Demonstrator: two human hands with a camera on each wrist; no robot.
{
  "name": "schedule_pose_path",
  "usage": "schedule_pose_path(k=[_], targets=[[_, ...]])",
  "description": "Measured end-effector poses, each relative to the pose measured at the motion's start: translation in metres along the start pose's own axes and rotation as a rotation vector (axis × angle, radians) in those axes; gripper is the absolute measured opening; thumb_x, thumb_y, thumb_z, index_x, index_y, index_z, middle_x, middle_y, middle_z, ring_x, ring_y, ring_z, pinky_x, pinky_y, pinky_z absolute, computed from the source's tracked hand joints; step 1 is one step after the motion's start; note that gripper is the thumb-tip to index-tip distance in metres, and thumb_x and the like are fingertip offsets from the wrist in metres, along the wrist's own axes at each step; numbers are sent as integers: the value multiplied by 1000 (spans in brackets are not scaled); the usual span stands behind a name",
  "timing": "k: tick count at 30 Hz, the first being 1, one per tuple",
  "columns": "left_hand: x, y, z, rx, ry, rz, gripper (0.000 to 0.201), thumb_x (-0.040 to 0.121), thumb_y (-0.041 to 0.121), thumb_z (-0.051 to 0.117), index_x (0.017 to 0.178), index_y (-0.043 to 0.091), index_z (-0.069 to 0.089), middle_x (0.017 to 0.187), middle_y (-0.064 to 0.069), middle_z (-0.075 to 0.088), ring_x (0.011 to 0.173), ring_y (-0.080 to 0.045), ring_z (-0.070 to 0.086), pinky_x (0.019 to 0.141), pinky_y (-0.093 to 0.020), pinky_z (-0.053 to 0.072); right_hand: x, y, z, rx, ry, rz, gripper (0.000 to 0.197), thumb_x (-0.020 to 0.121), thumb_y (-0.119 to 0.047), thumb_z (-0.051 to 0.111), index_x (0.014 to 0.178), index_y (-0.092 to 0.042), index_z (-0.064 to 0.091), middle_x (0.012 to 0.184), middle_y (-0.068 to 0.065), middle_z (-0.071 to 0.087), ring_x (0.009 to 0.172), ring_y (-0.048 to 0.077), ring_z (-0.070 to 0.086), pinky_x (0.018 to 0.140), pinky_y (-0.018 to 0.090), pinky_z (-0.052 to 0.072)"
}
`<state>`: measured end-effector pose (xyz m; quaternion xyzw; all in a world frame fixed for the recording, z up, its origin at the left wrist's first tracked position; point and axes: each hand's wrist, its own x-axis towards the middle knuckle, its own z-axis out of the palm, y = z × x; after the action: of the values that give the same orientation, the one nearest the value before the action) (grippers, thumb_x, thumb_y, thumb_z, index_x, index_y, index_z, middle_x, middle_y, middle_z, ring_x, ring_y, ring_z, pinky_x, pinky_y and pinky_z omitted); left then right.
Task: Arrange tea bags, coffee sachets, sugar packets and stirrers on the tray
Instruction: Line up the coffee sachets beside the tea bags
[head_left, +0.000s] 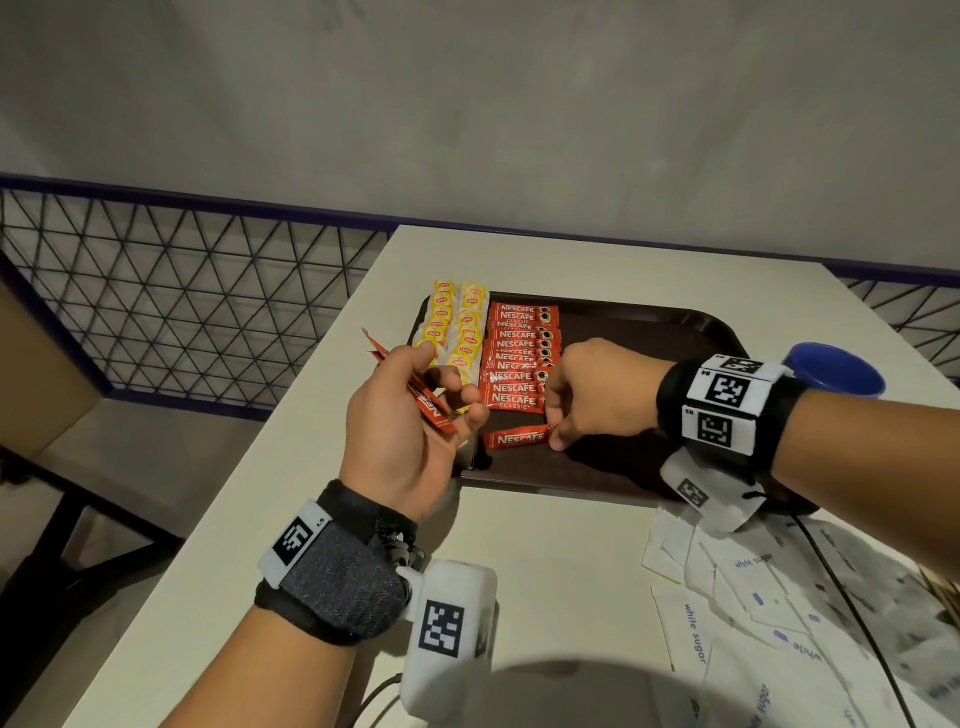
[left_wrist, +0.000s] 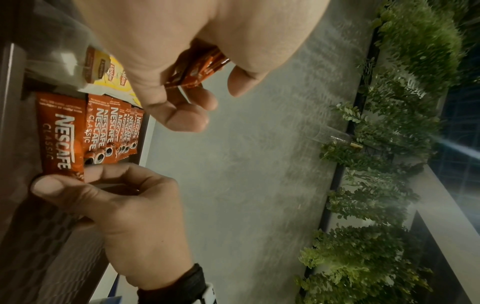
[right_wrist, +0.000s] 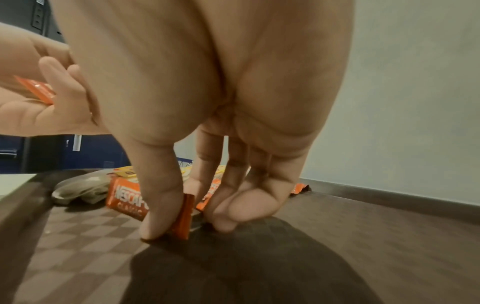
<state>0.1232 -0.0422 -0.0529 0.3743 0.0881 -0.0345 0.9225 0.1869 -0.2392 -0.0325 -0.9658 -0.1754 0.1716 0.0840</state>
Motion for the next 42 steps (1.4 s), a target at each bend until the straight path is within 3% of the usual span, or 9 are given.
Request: schedule_pose_path(k=[3, 5, 9, 16, 24, 28, 42], targets=[[1, 0, -1, 3, -3, -2, 19, 103, 22, 51, 94, 5, 54, 70, -7, 50, 63, -22, 53, 55, -31, 50, 1, 7, -4, 112, 42, 32, 16, 80, -30, 89, 87, -18, 80, 81, -5, 76, 63, 2, 65, 62, 15, 51], [0, 0, -1, 5, -3, 0, 18, 103, 21, 51, 94, 6, 54, 71, -7, 50, 63, -22, 52, 55, -31, 50, 3, 12, -7, 179, 58, 64, 11, 84, -25, 87, 85, -15, 81, 78, -1, 78, 58, 4, 66, 64, 21, 58], [1, 0, -1, 5, -6, 0, 18, 103, 21, 51, 94, 6, 52, 71, -8, 50, 63, -22, 52, 55, -31, 50, 6, 19, -9, 236, 63, 113, 7, 90, -20, 81, 87, -13, 82, 80, 0, 79, 67, 12, 72, 68, 24, 63], [1, 0, -2, 3, -10, -4, 17, 103, 21, 51, 96, 6, 51, 71, -7, 50, 62, -22, 53, 54, -31, 50, 15, 9, -5, 273, 80, 110, 13, 86, -17, 85, 92, -7, 79, 86, 2, 80, 71, 14, 73, 69, 29, 65], [0, 0, -1, 2, -10, -4, 17, 103, 21, 51, 96, 5, 50, 71, -8, 50, 61, -23, 53, 54, -31, 51, 20, 8, -6, 225, 95, 133, 20, 81, -19, 89, 92, -5, 79, 87, 10, 80, 68, 21, 74, 67, 33, 64], [1, 0, -1, -2, -8, -7, 19, 103, 22, 51, 93, 5, 53, 72, -8, 50, 62, -22, 52, 54, -31, 50, 20, 6, -7, 213, 95, 139, 22, 79, -20, 90, 91, -6, 78, 86, 8, 79, 61, 13, 68, 62, 28, 61], [0, 0, 1, 16, 3, 5, 20, 103, 20, 51, 89, 6, 54, 70, -7, 51, 61, -22, 53, 54, -31, 49, 16, 9, -7, 200, 108, 123, 21, 79, -19, 89, 88, -4, 77, 83, 11, 77, 56, 14, 64, 58, 27, 59]])
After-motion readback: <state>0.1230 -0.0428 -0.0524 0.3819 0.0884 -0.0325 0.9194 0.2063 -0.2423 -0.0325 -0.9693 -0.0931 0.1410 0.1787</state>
